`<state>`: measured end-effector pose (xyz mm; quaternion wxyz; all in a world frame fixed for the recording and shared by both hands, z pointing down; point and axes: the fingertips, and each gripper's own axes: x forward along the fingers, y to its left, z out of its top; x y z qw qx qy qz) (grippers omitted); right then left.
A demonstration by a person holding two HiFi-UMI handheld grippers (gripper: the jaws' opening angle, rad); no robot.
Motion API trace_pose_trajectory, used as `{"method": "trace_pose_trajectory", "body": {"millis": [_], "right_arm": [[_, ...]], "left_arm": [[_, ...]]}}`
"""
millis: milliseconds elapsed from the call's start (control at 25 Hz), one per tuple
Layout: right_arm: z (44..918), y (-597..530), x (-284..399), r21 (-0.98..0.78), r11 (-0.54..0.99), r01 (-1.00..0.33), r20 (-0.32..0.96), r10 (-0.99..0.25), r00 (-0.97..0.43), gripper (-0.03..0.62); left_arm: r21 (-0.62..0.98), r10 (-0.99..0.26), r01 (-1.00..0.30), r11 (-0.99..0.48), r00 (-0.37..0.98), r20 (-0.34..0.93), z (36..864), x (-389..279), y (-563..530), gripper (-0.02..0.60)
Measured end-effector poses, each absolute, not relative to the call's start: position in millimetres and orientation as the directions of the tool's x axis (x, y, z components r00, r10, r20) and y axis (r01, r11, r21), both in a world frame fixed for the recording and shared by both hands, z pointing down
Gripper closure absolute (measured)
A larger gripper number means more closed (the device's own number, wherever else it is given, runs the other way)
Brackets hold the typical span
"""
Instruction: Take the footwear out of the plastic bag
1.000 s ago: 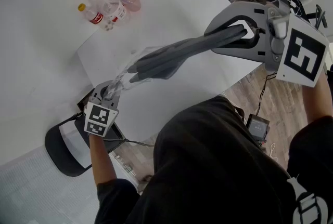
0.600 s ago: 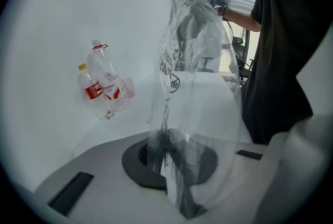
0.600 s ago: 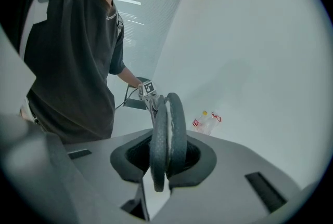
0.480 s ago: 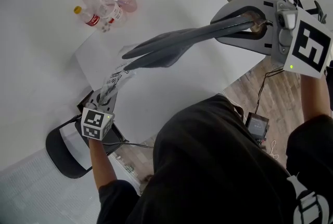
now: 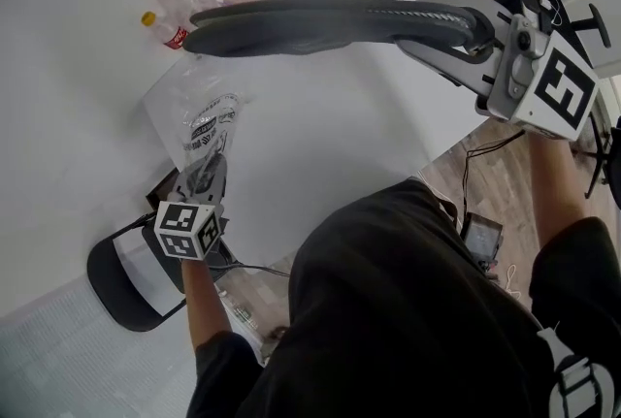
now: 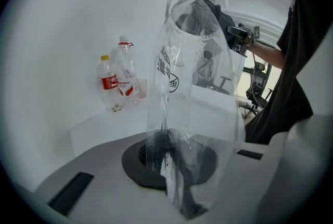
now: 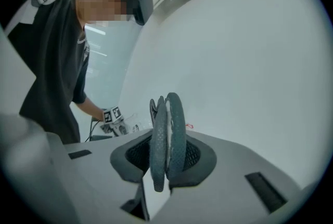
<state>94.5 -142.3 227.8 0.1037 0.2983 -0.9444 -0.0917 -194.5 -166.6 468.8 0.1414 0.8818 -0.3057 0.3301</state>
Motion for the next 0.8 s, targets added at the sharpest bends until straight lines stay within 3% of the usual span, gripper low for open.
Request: {"method": "trace_pose_trajectory", "body": {"millis": [120,240,520,800], "right_arm": [[244.1,-154.6,92.7,0.109,0.72,-0.685,0.029,-0.691,-0.722,0.514],[282.7,-163.7,89.9,-0.025,0.616,-0.787,0.017,-0.787,-0.617,0.514],[398.9,-163.8,89.7,-0.209,0.416,-0.885,0.211,-0.864,-0.456,0.514],[491.9,-149.4,77.3,-0.272,0.339,-0.901,0.41,-0.806,-0.427,0.514]], "left_arm": [[0.154,-0.437,-0.684,-0.713,0.606,0.664,476.1,-175.2,-160.3,0.557],[0.236,-0.419,-0.737,-0.633,0.583,0.696,495.3,-161.2,-156.5,0.555],[0.519,-0.311,-0.745,-0.42,0.655,0.689,535.5,-130.2,-136.3,0.555],[0.638,-0.171,-0.705,-0.31,0.702,0.692,577.7,-100.8,-105.2,0.555]]}}
